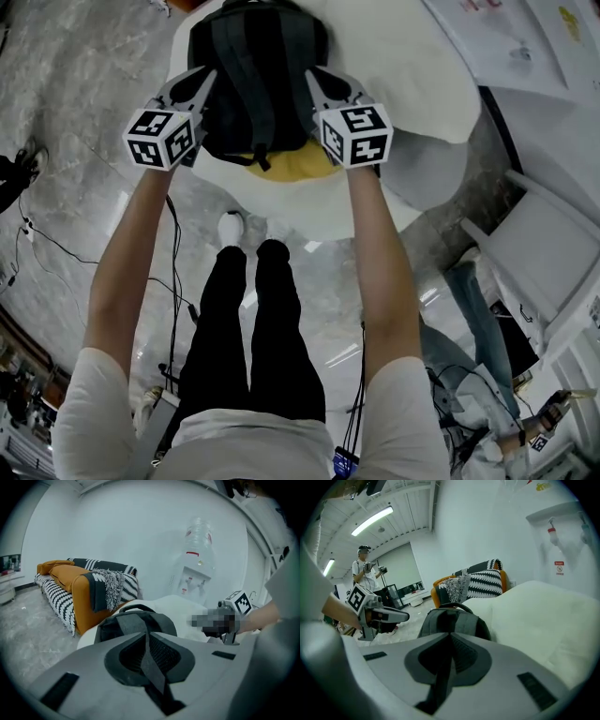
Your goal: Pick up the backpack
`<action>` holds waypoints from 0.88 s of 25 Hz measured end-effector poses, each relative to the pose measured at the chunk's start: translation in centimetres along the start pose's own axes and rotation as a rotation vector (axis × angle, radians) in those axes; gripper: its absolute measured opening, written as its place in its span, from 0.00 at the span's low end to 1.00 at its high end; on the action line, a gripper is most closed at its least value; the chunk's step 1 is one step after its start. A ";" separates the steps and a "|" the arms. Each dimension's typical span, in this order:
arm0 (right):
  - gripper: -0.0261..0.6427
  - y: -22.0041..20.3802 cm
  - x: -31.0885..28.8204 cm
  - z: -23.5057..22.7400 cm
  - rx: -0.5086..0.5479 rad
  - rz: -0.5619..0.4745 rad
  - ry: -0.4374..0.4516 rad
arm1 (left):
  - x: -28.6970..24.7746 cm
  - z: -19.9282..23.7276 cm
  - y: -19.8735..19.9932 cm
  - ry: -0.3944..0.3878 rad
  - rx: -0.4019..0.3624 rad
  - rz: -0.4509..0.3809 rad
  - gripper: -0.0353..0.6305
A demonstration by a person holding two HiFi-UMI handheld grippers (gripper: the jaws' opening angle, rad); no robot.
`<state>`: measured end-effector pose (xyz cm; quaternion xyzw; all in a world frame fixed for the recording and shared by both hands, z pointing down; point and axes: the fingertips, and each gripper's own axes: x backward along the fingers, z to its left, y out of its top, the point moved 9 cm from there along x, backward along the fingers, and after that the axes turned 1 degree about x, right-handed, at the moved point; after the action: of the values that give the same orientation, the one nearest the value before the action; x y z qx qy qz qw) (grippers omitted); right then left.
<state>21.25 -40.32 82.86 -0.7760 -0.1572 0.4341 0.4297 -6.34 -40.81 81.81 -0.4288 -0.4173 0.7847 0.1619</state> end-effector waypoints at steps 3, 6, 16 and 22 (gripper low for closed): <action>0.05 -0.4 -1.2 -0.8 0.007 0.004 -0.009 | -1.3 1.3 -1.0 -0.001 0.016 0.018 0.08; 0.05 -1.0 -2.2 -1.5 0.022 0.023 -0.010 | -2.5 2.6 -2.0 -0.011 0.046 0.037 0.14; 0.16 -3.1 -4.4 -3.8 0.015 0.056 -0.001 | -6.5 4.3 -3.8 -0.039 0.092 0.069 0.26; 0.30 -3.5 -5.5 -4.4 -0.006 0.054 0.018 | -7.3 4.7 -3.5 -0.065 0.097 0.064 0.28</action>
<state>22.10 -43.97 89.76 -0.7853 -0.1334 0.4381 0.4167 -6.30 -45.61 89.82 -0.4078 -0.3700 0.8222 0.1439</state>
